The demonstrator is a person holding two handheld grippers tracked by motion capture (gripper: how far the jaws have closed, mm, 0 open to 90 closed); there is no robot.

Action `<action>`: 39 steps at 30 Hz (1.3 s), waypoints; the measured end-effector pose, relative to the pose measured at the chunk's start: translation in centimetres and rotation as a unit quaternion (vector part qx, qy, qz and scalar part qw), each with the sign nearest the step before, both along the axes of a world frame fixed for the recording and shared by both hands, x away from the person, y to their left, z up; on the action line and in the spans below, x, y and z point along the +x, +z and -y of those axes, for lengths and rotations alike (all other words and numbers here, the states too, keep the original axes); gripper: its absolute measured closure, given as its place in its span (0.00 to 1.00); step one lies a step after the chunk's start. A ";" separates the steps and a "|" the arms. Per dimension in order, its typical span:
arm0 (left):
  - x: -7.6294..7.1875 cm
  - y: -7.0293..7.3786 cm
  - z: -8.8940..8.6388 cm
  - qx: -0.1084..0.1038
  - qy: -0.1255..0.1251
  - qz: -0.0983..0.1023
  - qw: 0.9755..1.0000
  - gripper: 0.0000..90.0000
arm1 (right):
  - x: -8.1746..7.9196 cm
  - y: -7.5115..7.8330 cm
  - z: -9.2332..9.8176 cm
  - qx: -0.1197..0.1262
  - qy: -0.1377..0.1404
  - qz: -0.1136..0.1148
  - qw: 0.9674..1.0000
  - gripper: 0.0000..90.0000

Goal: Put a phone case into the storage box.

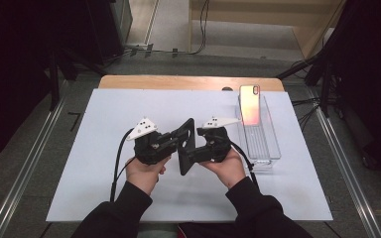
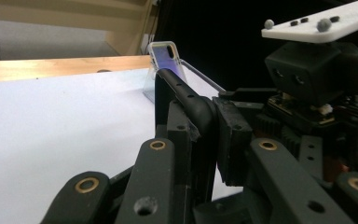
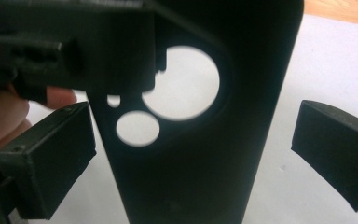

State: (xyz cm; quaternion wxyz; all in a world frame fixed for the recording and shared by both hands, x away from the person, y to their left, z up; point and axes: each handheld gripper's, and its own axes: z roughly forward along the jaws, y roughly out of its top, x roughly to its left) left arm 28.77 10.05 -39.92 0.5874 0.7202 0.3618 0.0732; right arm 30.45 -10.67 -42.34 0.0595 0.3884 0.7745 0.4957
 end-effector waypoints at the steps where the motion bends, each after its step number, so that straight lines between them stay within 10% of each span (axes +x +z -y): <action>1: 0.0 0.0 0.0 -0.002 -0.001 0.000 1.000 0.87 | 0.1 0.0 -0.1 0.002 -0.001 0.000 1.000 0.00; 14: 0.0 0.0 -0.1 -0.007 0.000 -0.003 1.000 0.85 | 0.1 0.2 -0.3 0.012 0.008 0.017 1.000 0.13; 21: -0.1 0.9 -0.3 -0.010 -0.005 -0.011 1.000 0.67 | 0.1 0.1 -0.1 -0.001 0.001 0.021 1.000 0.13; 39: 0.5 2.1 -2.1 -0.002 -0.044 -0.082 0.996 0.44 | 0.5 -0.5 1.2 -0.014 0.000 0.016 1.000 0.14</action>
